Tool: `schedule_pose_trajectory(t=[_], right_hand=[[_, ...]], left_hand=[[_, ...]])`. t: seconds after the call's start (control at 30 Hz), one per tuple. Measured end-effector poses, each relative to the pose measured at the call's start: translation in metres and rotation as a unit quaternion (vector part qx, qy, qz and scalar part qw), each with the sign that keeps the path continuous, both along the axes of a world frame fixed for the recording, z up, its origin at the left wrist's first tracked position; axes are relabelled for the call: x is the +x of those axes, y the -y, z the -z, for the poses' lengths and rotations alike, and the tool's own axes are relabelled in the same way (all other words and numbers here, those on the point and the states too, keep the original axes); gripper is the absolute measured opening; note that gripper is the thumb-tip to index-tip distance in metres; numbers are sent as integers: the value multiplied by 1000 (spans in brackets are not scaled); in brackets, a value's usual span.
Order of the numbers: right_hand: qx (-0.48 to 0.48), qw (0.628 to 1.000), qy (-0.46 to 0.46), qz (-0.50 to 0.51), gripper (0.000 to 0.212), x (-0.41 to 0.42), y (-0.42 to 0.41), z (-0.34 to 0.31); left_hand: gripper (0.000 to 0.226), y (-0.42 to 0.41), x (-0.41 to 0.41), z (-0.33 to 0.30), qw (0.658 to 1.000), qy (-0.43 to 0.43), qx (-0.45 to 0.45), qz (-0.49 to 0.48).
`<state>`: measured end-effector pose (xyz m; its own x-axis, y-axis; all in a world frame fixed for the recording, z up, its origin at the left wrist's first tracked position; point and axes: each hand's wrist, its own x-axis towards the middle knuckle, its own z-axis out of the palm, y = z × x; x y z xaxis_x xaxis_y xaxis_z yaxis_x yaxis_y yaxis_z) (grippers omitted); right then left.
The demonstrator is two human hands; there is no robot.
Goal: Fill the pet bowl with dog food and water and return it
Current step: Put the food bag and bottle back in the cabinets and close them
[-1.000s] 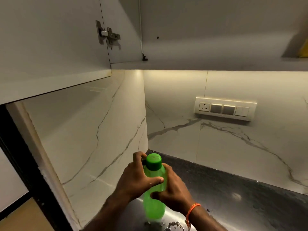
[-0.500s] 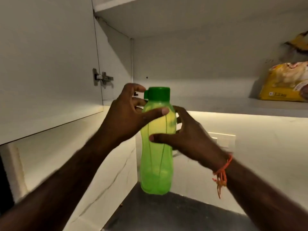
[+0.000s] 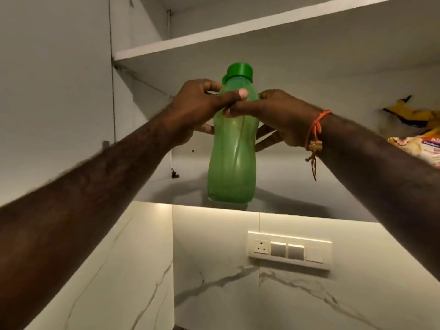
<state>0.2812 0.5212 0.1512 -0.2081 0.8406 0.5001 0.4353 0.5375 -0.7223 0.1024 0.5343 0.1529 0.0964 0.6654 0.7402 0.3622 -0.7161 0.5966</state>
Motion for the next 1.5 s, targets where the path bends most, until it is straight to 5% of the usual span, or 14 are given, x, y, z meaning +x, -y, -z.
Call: schedule_pose_trajectory(t=[0.4,0.77,1.0,1.23,1.5], right_hand=[[1,995,26,91,56,5,-161,-7],[23,987,-11,160,90,5,-216,8],[24,972,36,230,128,11,-186,11],[77,971,-1,227,122,27,-105,37],[169,934,-6,316,89,41,31,93]], left_hand=[[70,-157,12,-3,995,-40,-55,72],[67,-216,15,18,996,2,-34,79],[94,-201,6,32,995,-48,40,-73],[75,-142,1,54,987,-20,116,-107],[54,-33,36,107,988,-12,150,-37]])
